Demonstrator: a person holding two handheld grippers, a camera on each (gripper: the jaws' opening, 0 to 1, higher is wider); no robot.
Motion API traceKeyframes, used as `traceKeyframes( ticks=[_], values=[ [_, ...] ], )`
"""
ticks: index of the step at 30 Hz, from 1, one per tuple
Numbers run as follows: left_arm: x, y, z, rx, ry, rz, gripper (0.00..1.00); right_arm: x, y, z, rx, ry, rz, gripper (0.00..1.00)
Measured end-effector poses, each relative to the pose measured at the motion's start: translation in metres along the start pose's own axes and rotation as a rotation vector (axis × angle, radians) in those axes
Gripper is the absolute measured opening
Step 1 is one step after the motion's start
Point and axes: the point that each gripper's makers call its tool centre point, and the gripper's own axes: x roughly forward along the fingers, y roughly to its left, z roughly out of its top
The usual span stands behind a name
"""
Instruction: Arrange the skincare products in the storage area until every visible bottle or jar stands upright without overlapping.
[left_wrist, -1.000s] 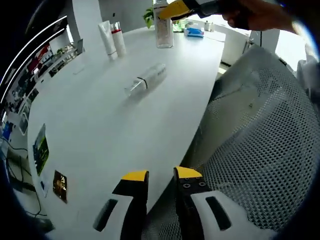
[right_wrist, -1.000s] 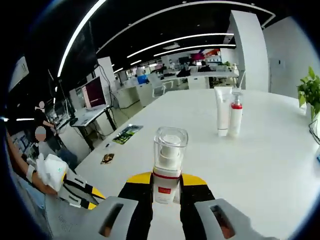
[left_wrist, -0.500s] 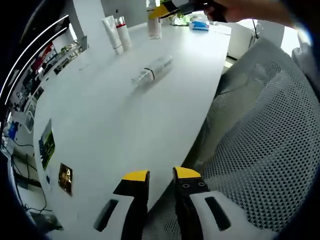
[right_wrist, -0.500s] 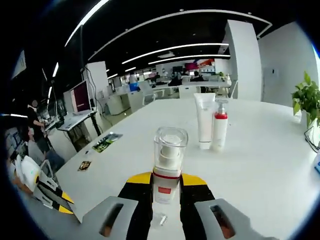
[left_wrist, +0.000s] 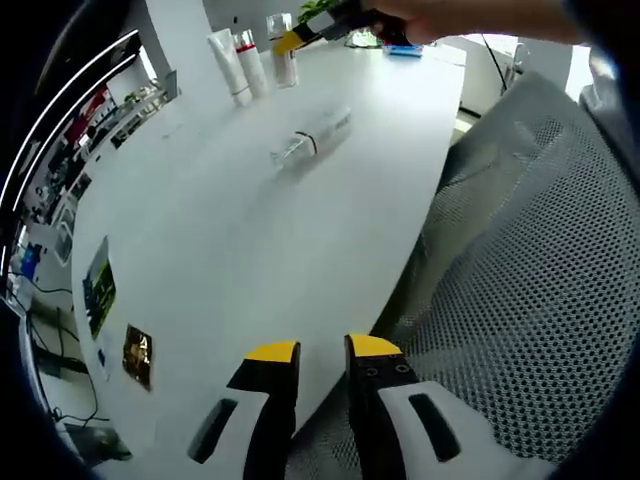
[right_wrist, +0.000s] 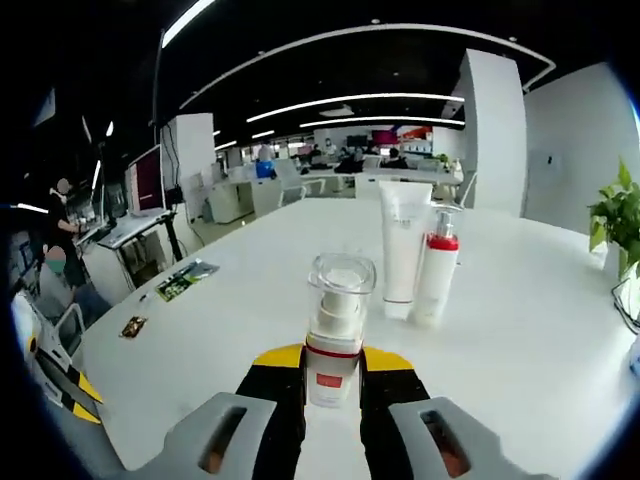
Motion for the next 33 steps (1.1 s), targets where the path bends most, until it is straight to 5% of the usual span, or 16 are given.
traceKeyframes(
  ticks=[11,33],
  values=[
    [0.0,0.004,-0.003,-0.013,-0.001,0.004,0.15,0.03,-0.028,0.008,-0.011,0.005,-0.045,0.13],
    [0.004,0.002,-0.004,-0.028,0.023,-0.005,0.12,0.08,-0.051,0.001,-0.052,0.048,-0.079,0.13]
  ],
)
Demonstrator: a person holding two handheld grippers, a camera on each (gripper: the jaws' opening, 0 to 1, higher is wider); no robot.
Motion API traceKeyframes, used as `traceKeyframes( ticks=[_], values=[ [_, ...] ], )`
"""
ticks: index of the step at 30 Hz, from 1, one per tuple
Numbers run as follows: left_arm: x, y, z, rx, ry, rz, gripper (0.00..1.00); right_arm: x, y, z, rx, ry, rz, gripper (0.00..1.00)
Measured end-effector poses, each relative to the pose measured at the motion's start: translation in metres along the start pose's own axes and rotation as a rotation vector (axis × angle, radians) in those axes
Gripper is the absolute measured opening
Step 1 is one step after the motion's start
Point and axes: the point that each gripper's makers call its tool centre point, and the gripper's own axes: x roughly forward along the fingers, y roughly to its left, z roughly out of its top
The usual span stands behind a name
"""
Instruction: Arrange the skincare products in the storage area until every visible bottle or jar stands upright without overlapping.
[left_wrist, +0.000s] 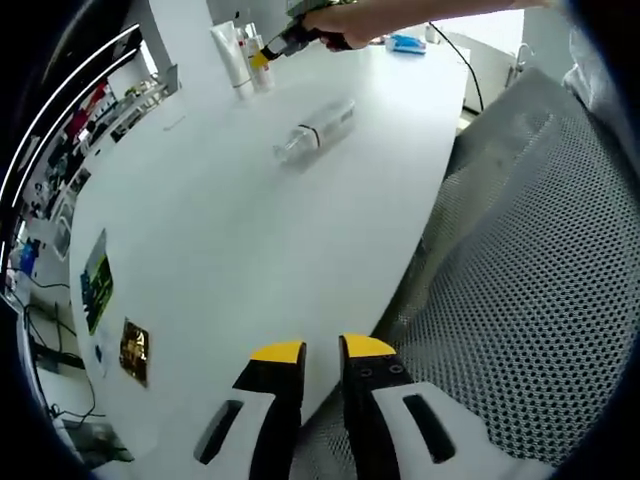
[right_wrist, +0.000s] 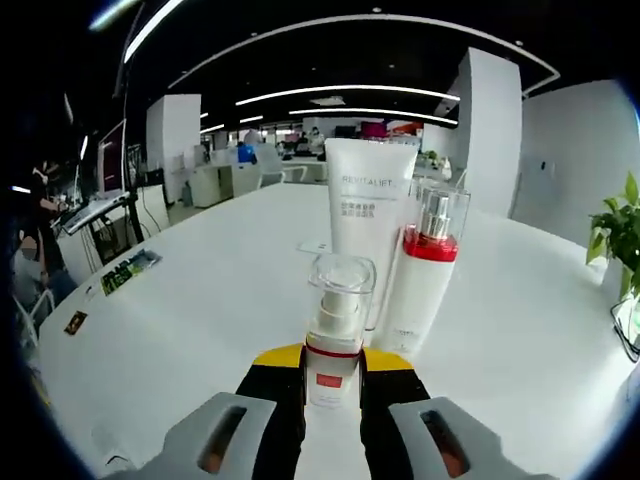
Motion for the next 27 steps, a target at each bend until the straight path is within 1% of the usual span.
traceKeyframes(
  ticks=[2,11,13,27],
  values=[
    [0.0,0.0,0.0,-0.002,0.0,-0.001,0.12,0.005,-0.002,0.0,0.007,-0.004,-0.003,0.13],
    [0.0,0.001,-0.001,-0.001,0.008,-0.001,0.11,0.017,-0.003,0.0,-0.013,0.003,-0.017,0.13],
    [0.0,0.002,0.0,-0.006,-0.001,0.005,0.11,0.018,-0.004,0.0,-0.016,0.002,-0.022,0.13],
    [0.0,0.002,-0.001,-0.001,0.004,0.003,0.11,0.024,-0.008,0.004,-0.038,-0.025,-0.05,0.13]
  ],
)
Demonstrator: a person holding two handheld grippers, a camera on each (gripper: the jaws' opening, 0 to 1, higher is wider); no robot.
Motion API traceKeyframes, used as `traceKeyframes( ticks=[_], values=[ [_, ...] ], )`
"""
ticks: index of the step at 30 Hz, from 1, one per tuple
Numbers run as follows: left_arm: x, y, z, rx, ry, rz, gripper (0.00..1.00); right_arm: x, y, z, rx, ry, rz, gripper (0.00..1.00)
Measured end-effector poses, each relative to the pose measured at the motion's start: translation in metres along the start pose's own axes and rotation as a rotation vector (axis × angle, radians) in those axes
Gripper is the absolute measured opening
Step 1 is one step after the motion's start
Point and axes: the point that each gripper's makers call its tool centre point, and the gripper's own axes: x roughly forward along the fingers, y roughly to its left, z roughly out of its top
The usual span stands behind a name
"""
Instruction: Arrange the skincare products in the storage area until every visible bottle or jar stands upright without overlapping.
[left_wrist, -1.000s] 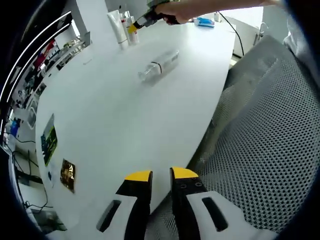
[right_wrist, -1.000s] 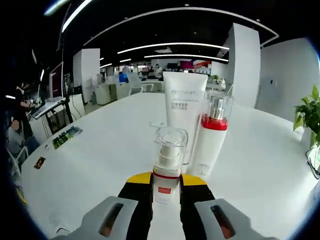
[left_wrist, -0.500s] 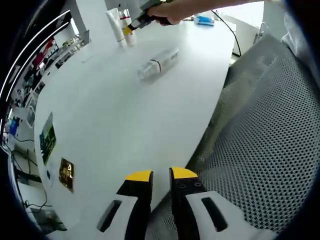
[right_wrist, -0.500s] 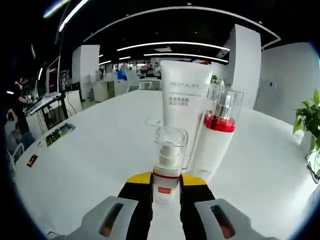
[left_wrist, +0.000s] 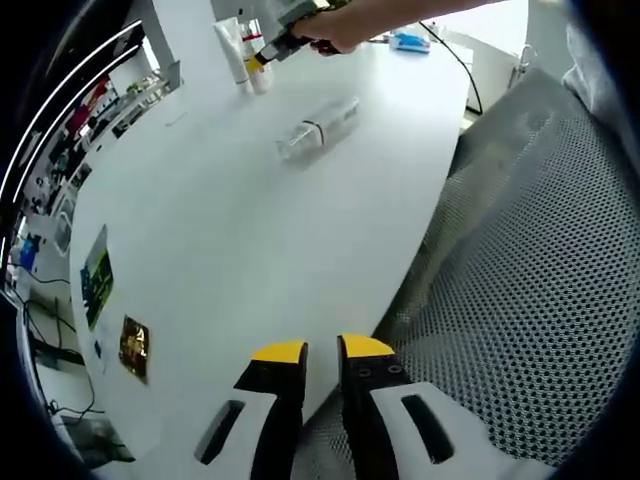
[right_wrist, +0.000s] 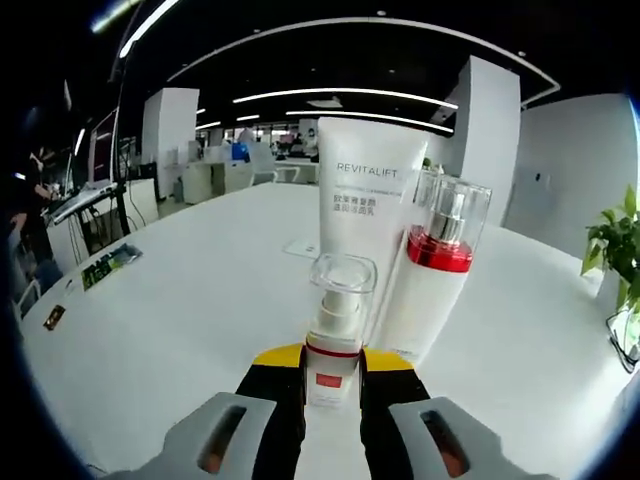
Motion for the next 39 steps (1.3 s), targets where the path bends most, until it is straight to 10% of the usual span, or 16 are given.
traceKeyframes(
  ticks=[32,39],
  values=[
    [0.0,0.001,0.0,-0.003,-0.002,0.004,0.1,0.009,-0.002,0.004,0.014,0.036,-0.031,0.16],
    [-0.001,0.001,0.0,-0.005,-0.002,0.007,0.1,-0.016,0.001,-0.005,0.021,0.033,-0.002,0.23]
  ],
)
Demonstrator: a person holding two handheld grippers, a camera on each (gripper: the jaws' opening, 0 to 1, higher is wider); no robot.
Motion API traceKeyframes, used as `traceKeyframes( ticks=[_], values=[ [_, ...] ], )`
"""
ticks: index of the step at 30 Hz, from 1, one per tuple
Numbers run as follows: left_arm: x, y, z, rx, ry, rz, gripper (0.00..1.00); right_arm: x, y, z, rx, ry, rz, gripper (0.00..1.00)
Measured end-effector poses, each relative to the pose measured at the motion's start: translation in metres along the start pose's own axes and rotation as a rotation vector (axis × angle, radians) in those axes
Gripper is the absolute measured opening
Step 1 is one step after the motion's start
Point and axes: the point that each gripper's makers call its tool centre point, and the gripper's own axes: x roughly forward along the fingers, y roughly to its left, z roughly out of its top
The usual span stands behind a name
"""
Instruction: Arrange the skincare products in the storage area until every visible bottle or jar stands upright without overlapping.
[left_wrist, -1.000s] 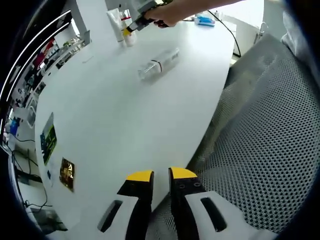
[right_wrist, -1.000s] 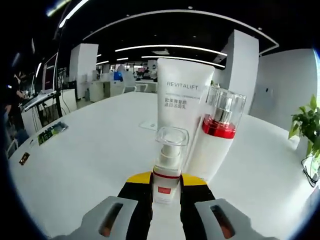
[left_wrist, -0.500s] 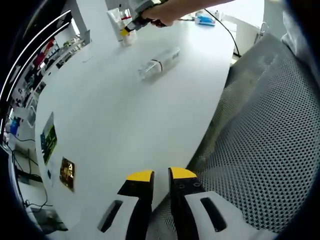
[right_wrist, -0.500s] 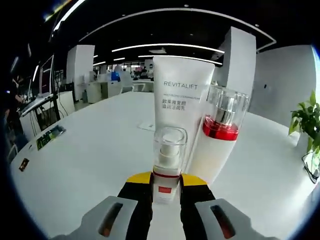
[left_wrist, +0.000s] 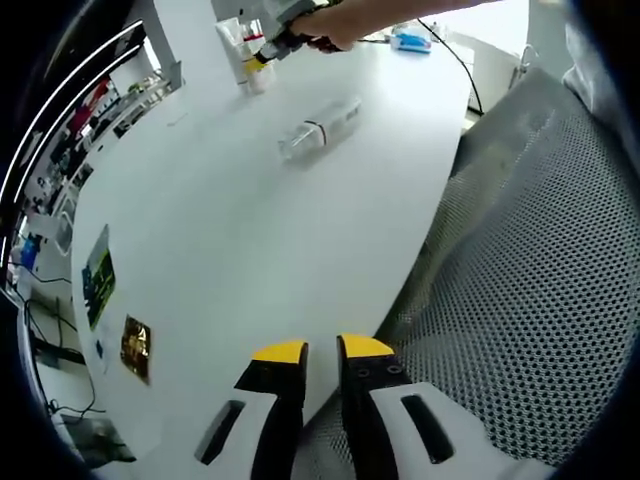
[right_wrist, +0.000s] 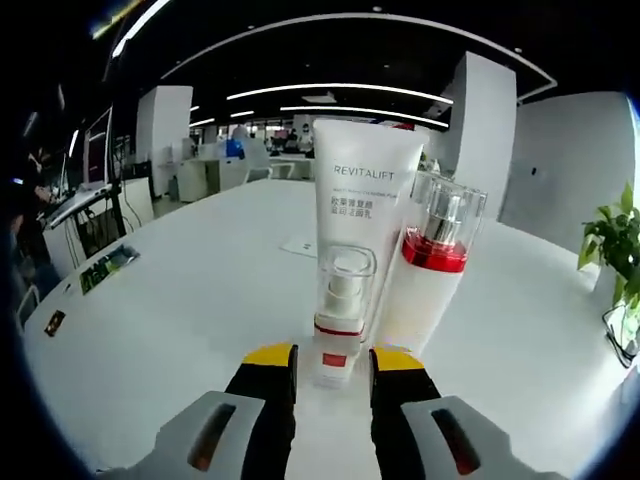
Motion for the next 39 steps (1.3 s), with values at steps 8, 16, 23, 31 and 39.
traceKeyframes(
  ticks=[8,16,23,31,39],
  values=[
    [-0.001,0.002,0.002,0.006,-0.01,0.011,0.11,-0.05,0.026,-0.033,-0.019,0.044,0.166,0.33],
    [-0.002,0.004,0.003,0.01,-0.012,0.026,0.1,-0.101,0.092,-0.059,-0.119,0.093,0.51,0.37],
    [-0.003,0.005,0.005,0.017,-0.015,0.034,0.1,-0.129,0.132,-0.076,-0.214,0.154,0.753,0.4],
    [-0.003,0.005,0.006,0.025,-0.02,0.04,0.1,-0.137,0.139,-0.108,-0.484,0.294,0.796,0.34],
    [-0.005,0.005,0.012,0.017,-0.041,0.042,0.11,-0.13,0.136,-0.135,-0.693,0.393,0.752,0.24]
  ],
)
